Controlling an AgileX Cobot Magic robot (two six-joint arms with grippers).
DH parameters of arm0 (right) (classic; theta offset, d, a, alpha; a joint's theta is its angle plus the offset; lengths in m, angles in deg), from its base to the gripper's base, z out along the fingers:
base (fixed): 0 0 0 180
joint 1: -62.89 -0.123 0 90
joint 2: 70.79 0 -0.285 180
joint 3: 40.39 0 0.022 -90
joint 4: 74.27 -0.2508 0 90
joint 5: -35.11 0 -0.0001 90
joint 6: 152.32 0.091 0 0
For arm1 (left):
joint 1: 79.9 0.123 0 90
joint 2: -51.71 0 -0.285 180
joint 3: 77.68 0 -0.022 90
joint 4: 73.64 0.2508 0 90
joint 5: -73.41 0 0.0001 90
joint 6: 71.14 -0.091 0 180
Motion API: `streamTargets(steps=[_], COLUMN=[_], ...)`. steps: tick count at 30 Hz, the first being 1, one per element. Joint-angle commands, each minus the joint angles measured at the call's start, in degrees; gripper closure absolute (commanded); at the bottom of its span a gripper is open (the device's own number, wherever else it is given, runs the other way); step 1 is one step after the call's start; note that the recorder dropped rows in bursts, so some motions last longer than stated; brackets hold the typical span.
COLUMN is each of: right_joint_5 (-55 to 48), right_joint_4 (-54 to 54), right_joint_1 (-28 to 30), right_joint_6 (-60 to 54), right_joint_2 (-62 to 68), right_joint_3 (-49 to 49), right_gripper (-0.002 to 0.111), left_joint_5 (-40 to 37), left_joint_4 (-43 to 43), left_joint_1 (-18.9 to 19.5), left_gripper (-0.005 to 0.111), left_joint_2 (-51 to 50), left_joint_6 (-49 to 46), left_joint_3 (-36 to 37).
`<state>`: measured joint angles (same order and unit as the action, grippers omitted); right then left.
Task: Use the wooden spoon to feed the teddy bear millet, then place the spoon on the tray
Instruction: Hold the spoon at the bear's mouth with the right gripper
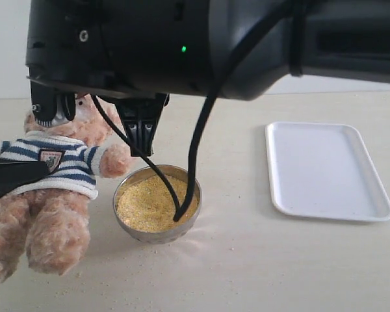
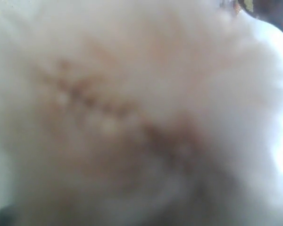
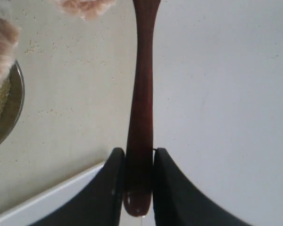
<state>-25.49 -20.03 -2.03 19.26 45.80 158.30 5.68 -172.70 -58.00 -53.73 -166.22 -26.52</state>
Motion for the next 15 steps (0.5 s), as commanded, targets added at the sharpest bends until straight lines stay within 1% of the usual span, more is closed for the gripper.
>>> streamTargets(steps=[1, 8, 15], right_joint_5=[-0.09, -0.99, 0.31], right_joint_4=[1.12, 1.99, 1.41], right_joint_1=[-1.46, -1.57, -2.23], right_joint_6=[-0.68, -0.45, 3.33], right_joint_2=[-0.21, -0.21, -0.21], right_joint_3=[0.06, 0.06, 0.06], right_gripper=[0.108, 0.108, 0.108], left_joint_5=[-2.24, -2.24, -2.24], left_joint_4=[-0.89, -0.89, -0.89], left_joint_1=[-0.43, -0.43, -0.43], left_gripper=[0.102, 0.102, 0.102], left_joint_2=[0.18, 0.18, 0.18], left_joint_6=[0.33, 0.22, -0.57], left_joint_3=[0.16, 0.16, 0.16])
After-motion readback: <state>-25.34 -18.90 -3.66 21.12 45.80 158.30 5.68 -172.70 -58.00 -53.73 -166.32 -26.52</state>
